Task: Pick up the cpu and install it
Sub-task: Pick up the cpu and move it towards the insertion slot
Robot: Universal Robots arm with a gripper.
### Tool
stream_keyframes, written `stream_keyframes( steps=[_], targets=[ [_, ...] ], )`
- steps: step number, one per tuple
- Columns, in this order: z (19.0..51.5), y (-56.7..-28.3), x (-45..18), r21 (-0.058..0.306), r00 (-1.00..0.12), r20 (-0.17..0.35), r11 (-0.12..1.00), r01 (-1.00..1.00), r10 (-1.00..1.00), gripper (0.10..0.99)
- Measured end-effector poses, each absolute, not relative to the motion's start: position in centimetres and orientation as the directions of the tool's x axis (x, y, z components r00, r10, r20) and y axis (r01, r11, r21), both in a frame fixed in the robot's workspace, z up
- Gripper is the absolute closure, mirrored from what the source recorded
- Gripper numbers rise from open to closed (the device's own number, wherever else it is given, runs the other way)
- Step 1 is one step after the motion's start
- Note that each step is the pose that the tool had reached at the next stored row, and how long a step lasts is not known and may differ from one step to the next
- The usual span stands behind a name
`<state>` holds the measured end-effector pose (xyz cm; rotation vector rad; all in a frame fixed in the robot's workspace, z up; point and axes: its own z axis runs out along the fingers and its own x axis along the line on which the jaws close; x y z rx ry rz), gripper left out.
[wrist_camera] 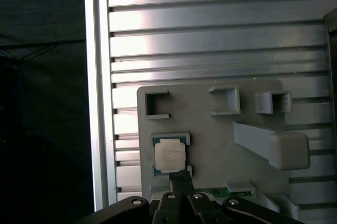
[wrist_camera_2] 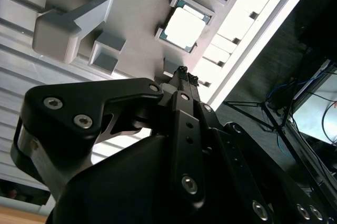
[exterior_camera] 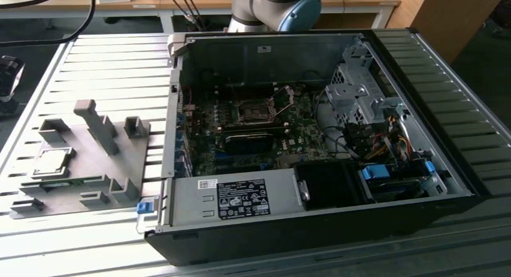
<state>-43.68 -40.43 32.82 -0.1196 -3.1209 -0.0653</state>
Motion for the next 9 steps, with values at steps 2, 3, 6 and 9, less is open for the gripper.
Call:
stream_keyframes(
  steps=[2, 3, 6, 9],
  targets=[
    [32.77, -40.43, -43.69, 0.041, -0.997, 0.019, 0.996, 0.077, 0.076, 0.980],
    [32.74, -40.43, -43.69, 0.041, -0.997, 0.019, 0.996, 0.077, 0.076, 0.980],
    [32.62, -40.43, -43.69, 0.041, -0.997, 0.019, 0.996, 0.077, 0.076, 0.980],
    [32.45, -40.42, -43.68, 0.041, -0.997, 0.019, 0.996, 0.077, 0.076, 0.980]
  ],
)
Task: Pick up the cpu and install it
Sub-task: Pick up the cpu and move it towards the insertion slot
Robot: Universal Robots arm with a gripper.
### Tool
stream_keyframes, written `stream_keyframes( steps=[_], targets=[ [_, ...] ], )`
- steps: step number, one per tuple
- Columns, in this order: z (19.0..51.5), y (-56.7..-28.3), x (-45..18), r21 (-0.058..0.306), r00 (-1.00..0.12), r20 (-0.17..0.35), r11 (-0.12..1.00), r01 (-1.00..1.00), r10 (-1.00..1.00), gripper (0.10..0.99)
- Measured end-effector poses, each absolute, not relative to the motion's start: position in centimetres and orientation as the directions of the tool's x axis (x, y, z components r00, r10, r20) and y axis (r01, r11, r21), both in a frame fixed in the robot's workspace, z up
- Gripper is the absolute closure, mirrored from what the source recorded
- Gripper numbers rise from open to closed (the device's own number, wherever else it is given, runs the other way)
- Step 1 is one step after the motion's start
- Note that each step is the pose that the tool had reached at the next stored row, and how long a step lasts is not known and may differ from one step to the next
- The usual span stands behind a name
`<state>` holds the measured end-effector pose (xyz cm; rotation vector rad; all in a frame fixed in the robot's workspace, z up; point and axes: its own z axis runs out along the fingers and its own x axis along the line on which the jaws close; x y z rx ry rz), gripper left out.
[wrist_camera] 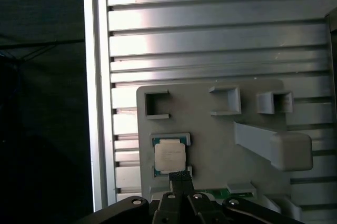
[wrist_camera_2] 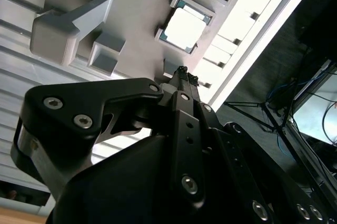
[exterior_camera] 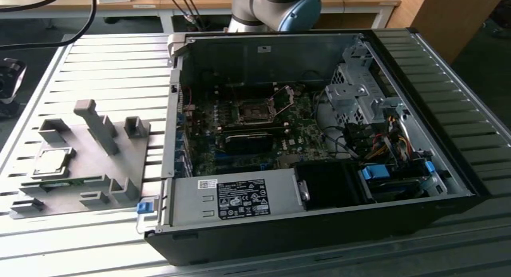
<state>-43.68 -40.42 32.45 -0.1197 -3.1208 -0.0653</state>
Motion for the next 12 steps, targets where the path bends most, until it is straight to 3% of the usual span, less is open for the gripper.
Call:
stream_keyframes(
  steps=[12],
  targets=[
    [31.93, -40.43, -43.69, 0.041, -0.997, 0.019, 0.996, 0.077, 0.076, 0.980]
  ],
)
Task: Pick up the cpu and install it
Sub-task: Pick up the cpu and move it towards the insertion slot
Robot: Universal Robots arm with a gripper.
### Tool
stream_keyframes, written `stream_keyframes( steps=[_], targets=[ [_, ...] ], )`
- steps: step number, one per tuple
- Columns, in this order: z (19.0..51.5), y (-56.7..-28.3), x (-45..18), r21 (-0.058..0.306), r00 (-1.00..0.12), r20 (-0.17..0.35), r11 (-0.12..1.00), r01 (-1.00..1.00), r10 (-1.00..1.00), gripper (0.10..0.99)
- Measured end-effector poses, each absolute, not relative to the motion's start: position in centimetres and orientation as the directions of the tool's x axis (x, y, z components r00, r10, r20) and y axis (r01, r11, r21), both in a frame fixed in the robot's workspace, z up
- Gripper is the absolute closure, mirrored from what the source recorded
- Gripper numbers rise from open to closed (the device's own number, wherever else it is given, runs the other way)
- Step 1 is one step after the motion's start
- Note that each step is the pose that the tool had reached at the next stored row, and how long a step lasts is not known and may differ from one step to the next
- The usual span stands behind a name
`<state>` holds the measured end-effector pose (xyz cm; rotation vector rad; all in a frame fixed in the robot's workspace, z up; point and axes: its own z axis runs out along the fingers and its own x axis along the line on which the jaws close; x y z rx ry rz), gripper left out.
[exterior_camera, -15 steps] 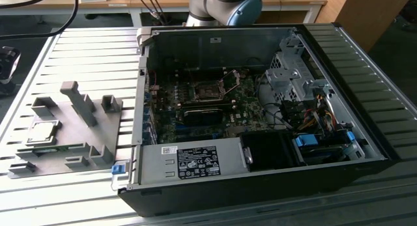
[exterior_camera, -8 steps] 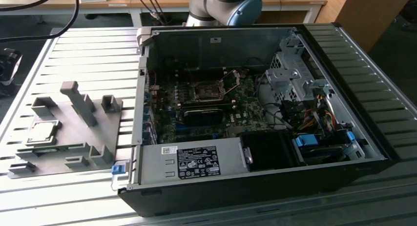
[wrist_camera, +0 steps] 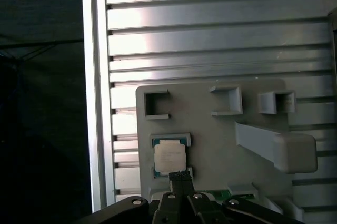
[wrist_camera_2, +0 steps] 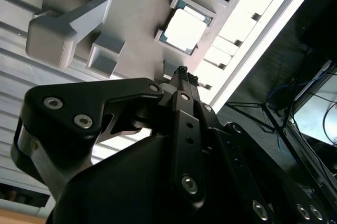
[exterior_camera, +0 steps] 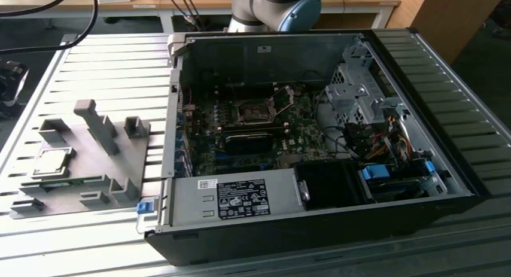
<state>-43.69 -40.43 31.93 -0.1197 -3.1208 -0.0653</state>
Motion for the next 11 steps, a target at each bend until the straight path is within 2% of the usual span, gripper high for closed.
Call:
stream_keyframes(
  steps=[11],
  targets=[
    [31.29, -40.45, -43.69, 0.041, -0.997, 0.020, 0.996, 0.077, 0.076, 0.980]
  ],
)
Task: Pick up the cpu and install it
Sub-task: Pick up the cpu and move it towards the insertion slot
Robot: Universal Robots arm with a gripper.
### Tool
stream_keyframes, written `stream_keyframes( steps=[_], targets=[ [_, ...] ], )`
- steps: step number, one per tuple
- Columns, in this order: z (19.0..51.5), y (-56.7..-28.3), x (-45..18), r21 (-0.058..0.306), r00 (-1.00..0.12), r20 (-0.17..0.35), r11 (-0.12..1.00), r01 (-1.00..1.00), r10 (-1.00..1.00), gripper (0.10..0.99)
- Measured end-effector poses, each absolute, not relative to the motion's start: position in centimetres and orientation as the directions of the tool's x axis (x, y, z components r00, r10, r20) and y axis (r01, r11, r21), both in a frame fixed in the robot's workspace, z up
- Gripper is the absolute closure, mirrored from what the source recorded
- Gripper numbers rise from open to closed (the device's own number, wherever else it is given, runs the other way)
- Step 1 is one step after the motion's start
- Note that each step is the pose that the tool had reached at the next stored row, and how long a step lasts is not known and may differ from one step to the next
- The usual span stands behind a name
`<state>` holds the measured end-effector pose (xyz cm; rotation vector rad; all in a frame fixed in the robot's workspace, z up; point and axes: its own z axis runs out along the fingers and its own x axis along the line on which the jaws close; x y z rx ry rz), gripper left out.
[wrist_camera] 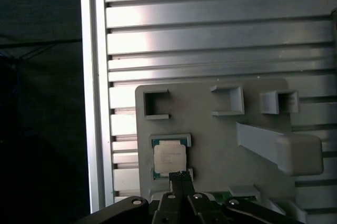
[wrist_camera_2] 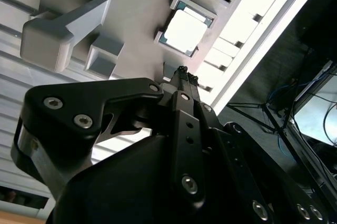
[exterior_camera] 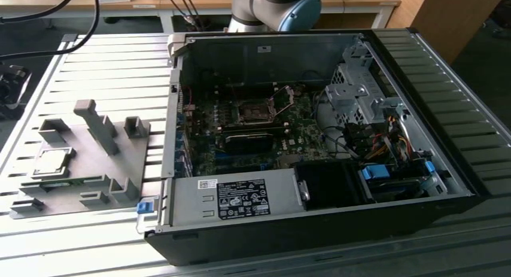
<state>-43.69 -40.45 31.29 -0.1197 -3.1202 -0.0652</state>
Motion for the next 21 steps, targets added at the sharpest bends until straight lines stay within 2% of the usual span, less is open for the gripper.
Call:
stream_keyframes(
  steps=[6, 8, 9, 11, 12, 14, 15, 16, 17, 18, 19, 20, 21],
  targets=[
    [30.6, -40.7, -43.7, 0.041, -0.997, 0.020, 0.996, 0.075, 0.074, 0.973],
    [30.3, -40.8, -43.7, 0.041, -0.997, 0.020, 0.997, 0.069, 0.069, 0.855],
    [30.1, -40.8, -43.7, 0.041, -0.998, 0.020, 0.997, 0.067, 0.066, 0.855],
    [29.7, -40.9, -43.7, 0.041, -0.998, 0.020, 0.997, 0.065, 0.064, 0.737],
    [29.6, -40.9, -43.7, 0.041, -0.998, 0.020, 0.997, 0.065, 0.064, 0.737],
    [29.2, -40.9, -43.7, 0.041, -0.998, 0.020, 0.997, 0.065, 0.064, 0.620],
    [29.0, -40.9, -43.7, 0.041, -0.998, 0.020, 0.997, 0.065, 0.064, 0.620],
    [28.9, -40.9, -43.7, 0.041, -0.998, 0.020, 0.997, 0.065, 0.064, 0.561],
    [28.7, -40.9, -43.7, 0.041, -0.998, 0.020, 0.997, 0.065, 0.064, 0.561],
    [28.6, -40.9, -43.7, 0.041, -0.998, 0.020, 0.997, 0.065, 0.064, 0.506],
    [28.4, -40.9, -43.7, 0.041, -0.998, 0.020, 0.997, 0.065, 0.064, 0.506],
    [28.3, -40.9, -43.7, 0.041, -0.998, 0.020, 0.997, 0.065, 0.064, 0.439],
    [28.2, -40.9, -43.7, 0.041, -0.998, 0.020, 0.997, 0.065, 0.064, 0.439]
  ],
)
